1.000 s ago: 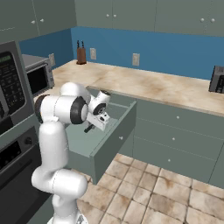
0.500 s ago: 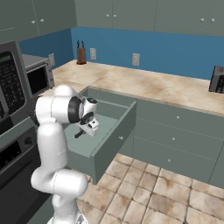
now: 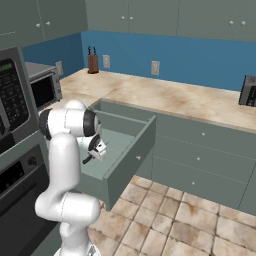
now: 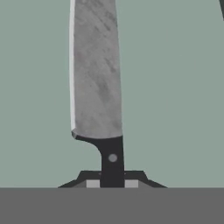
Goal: Pick up the metallic utensils from the counter and place them in the open drawer. Make sure not to pick up any wooden utensils.
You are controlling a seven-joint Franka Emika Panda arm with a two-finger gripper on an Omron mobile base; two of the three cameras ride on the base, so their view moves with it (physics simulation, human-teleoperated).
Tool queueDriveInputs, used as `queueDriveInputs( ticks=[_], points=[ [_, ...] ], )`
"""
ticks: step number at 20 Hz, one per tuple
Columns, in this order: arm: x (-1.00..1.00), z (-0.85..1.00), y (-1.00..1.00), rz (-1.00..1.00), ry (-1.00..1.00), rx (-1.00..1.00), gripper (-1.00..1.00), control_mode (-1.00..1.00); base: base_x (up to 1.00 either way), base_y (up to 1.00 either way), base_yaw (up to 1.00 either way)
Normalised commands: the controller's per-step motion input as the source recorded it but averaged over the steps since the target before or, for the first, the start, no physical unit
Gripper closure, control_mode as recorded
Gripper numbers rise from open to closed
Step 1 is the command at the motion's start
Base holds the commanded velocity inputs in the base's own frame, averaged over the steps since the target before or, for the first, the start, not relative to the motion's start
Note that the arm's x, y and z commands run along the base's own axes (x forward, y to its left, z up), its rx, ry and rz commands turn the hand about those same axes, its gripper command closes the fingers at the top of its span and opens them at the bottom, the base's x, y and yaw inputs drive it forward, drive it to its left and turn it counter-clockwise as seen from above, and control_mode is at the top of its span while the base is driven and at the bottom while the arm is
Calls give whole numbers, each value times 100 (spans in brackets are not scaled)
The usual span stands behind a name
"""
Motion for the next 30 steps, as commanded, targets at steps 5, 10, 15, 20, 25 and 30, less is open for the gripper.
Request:
queueDriveInputs(
  ticks=[5, 10, 15, 20, 25, 30],
  points=[
    [65, -31, 0, 0, 6, -3, 100, -100, 0, 0, 0],
    [55, -54, 7, 0, 9, -2, 100, -100, 0, 0, 0],
    [57, -47, 0, 0, 7, -1, 100, -100, 0, 0, 0],
    [49, -48, 1, 0, 4, -3, 100, -100, 0, 0, 0],
    [29, -48, 0, 0, 13, -1, 100, -100, 0, 0, 0],
    [25, -46, 0, 0, 11, -1, 100, -100, 0, 0, 0]
  ],
)
